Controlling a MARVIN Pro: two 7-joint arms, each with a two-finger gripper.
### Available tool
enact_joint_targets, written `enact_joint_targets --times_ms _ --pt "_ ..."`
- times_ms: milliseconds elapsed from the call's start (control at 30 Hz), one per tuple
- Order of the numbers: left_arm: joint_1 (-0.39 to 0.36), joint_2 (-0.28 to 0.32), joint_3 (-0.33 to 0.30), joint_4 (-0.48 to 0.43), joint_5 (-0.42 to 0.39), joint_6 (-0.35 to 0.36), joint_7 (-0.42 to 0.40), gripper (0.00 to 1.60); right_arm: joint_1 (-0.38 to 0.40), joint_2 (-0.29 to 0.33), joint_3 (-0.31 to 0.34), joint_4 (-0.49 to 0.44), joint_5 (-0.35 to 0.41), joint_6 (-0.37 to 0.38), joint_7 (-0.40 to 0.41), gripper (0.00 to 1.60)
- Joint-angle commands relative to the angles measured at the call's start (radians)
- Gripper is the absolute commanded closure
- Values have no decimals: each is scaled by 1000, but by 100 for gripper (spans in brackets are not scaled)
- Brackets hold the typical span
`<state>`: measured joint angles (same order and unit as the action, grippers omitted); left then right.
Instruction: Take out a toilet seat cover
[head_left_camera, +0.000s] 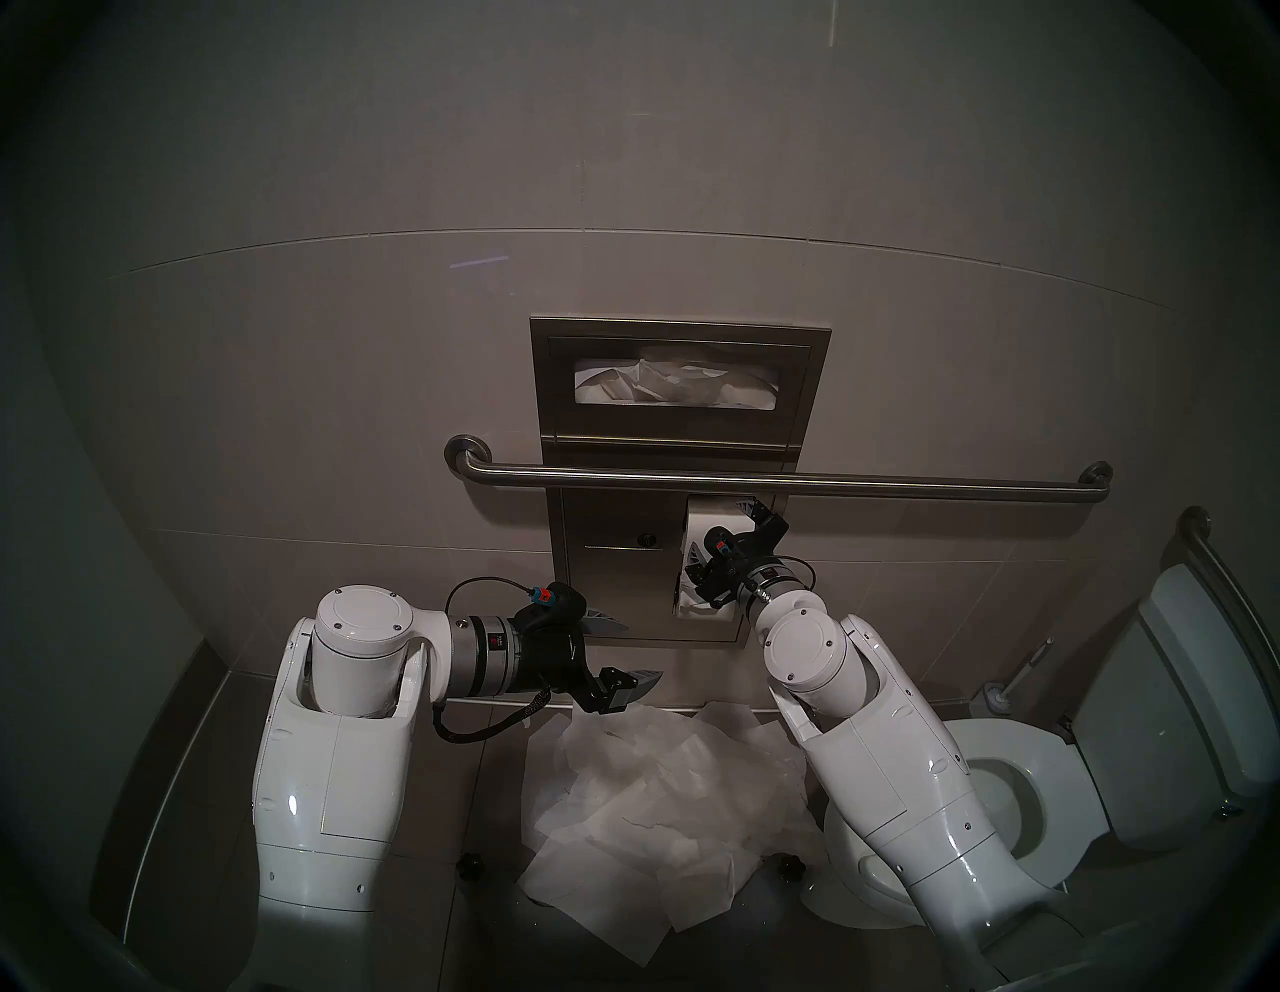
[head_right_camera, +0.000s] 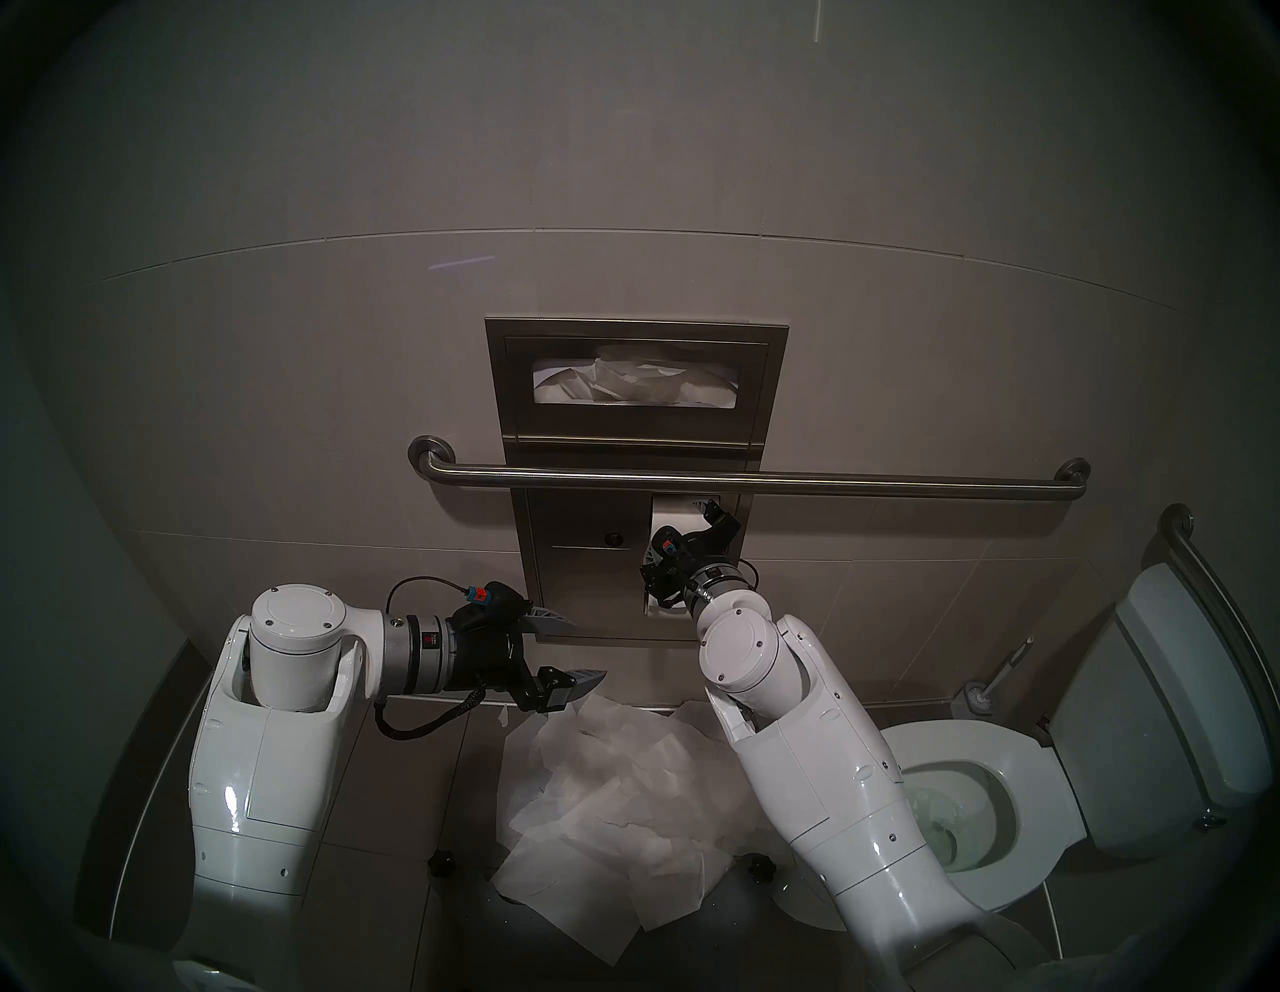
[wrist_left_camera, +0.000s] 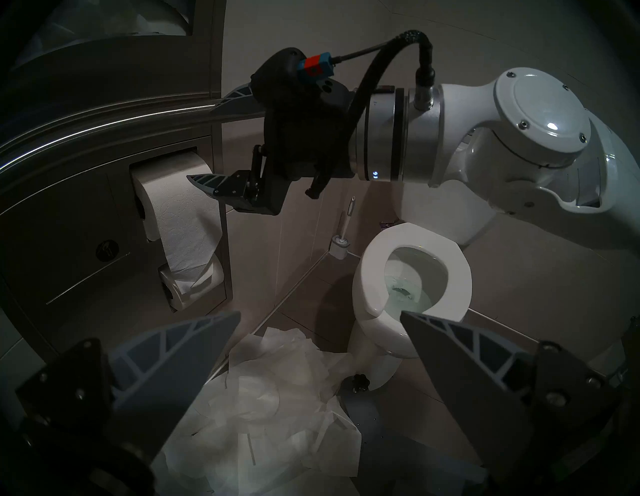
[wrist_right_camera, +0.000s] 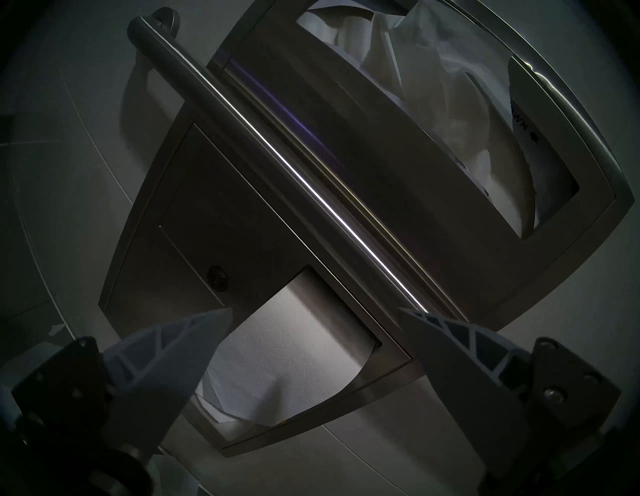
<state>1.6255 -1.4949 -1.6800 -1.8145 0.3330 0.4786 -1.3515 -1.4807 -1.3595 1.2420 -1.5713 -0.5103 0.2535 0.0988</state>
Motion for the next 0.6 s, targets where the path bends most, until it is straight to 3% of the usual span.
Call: enact_joint_targets --times_ms 0,200,567 --pt "-16 -6 2 -24 -8 3 -5 0 44 -2 6 -27 -9 -11 -12 0" --pt "-16 -7 1 -22 -7 1 -4 0 126 39 -21 13 -83 -19 9 0" --pt "-16 -7 1 -17 -3 -3 -4 0 190 62 12 -47 -211 -67 72 0"
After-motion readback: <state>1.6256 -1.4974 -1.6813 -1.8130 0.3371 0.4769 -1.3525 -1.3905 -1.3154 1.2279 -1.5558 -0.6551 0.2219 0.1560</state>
